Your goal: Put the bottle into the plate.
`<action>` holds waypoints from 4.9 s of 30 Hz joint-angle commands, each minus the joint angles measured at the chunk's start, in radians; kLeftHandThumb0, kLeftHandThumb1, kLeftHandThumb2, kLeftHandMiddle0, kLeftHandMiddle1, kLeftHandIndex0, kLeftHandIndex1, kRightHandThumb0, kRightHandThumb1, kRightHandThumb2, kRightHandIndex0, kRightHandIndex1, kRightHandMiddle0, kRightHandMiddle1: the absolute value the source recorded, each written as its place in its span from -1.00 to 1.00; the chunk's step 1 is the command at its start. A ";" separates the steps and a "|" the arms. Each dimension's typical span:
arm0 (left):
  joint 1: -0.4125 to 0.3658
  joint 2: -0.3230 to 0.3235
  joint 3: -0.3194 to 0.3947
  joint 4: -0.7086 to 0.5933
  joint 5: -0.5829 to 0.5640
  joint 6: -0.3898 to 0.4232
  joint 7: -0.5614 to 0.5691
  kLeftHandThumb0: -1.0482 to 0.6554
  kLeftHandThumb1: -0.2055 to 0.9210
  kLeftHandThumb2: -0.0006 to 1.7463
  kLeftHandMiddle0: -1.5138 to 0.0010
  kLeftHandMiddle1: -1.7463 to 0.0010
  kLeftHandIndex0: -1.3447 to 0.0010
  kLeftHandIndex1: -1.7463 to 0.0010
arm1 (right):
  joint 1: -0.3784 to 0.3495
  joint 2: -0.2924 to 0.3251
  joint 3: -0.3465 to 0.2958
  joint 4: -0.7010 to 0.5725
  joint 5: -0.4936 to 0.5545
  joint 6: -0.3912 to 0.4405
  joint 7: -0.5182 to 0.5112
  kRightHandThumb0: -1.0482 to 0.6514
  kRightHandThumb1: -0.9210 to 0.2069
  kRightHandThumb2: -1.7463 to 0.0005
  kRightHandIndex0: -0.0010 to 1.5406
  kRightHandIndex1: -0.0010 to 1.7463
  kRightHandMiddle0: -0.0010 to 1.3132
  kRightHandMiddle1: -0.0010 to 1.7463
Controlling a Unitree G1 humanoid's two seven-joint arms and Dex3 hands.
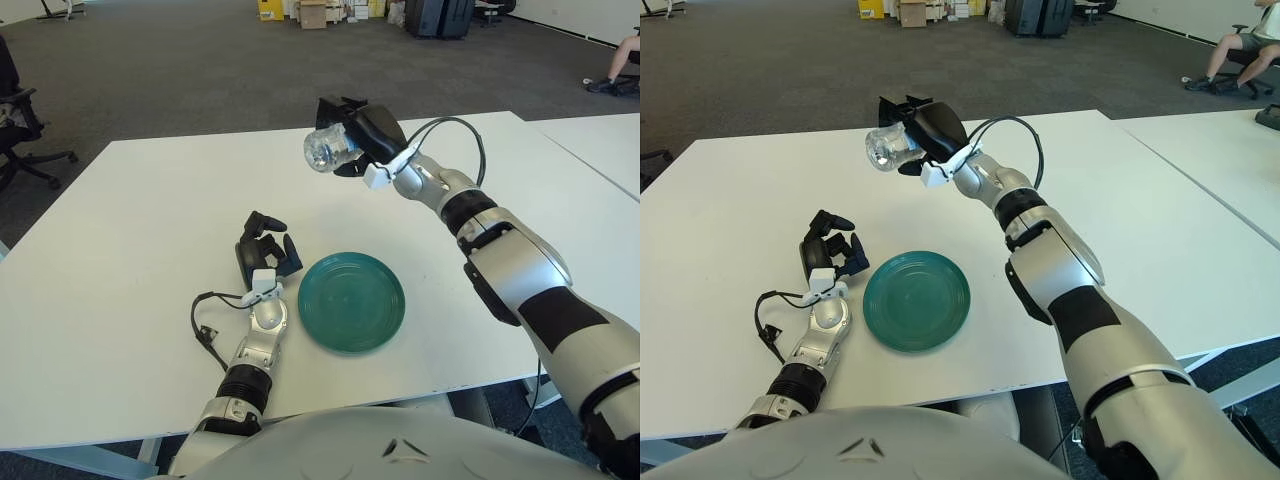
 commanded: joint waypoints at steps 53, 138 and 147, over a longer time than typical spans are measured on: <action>-0.023 -0.006 0.056 0.070 0.006 -0.008 0.002 -0.41 -0.40 0.77 -0.67 -1.00 -0.13 -1.00 | 0.378 -0.239 0.025 -0.420 -0.294 -0.390 0.060 0.23 0.26 -0.65 -0.08 0.95 -0.30 1.00; -0.058 -0.009 0.072 0.121 -0.014 -0.098 -0.046 -0.38 -0.30 0.68 -0.68 -1.00 -0.06 -1.00 | 0.329 -0.284 0.065 -0.518 -0.254 -0.476 0.283 -0.62 -1.00 -0.10 -0.73 -0.91 -1.00 -0.64; -0.057 -0.010 0.073 0.118 -0.017 -0.098 -0.048 -0.38 -0.29 0.67 -0.67 -1.00 -0.05 -1.00 | 0.321 -0.276 0.043 -0.513 -0.242 -0.476 0.269 -0.62 -1.00 -0.09 -0.69 -0.92 -1.00 -0.57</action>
